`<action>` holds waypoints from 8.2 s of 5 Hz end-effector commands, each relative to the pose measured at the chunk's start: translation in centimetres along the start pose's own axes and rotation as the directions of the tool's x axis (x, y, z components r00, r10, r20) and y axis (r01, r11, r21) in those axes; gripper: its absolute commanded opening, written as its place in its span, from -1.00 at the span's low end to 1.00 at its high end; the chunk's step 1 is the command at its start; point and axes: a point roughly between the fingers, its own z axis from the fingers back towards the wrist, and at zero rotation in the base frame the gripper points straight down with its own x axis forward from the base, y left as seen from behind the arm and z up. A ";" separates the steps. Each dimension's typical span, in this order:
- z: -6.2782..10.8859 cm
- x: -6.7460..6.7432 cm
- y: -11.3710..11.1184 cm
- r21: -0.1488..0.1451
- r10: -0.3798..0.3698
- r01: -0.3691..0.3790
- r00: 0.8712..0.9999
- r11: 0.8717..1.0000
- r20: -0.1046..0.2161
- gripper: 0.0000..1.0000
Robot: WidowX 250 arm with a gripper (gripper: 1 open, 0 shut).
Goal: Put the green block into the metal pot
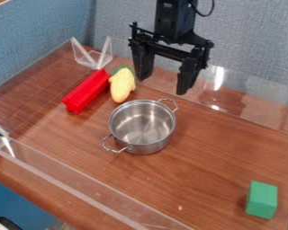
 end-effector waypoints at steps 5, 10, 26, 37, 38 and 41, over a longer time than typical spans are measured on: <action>-7.2 1.3 -12.5 -0.022 -0.177 0.177 0.984 0.984 -0.008 1.00; -10.1 2.6 -16.5 -0.055 -0.216 0.212 0.972 0.976 -0.092 1.00; -10.4 0.5 -17.8 -0.126 -0.146 0.108 0.930 0.986 -0.338 1.00; -10.4 0.4 -17.5 -0.127 -0.077 0.017 0.874 0.992 -0.480 1.00; -10.4 0.4 -17.4 -0.126 -0.071 0.010 0.869 0.992 -0.490 1.00; -10.4 0.3 -17.0 -0.117 -0.050 -0.013 0.854 0.993 -0.518 1.00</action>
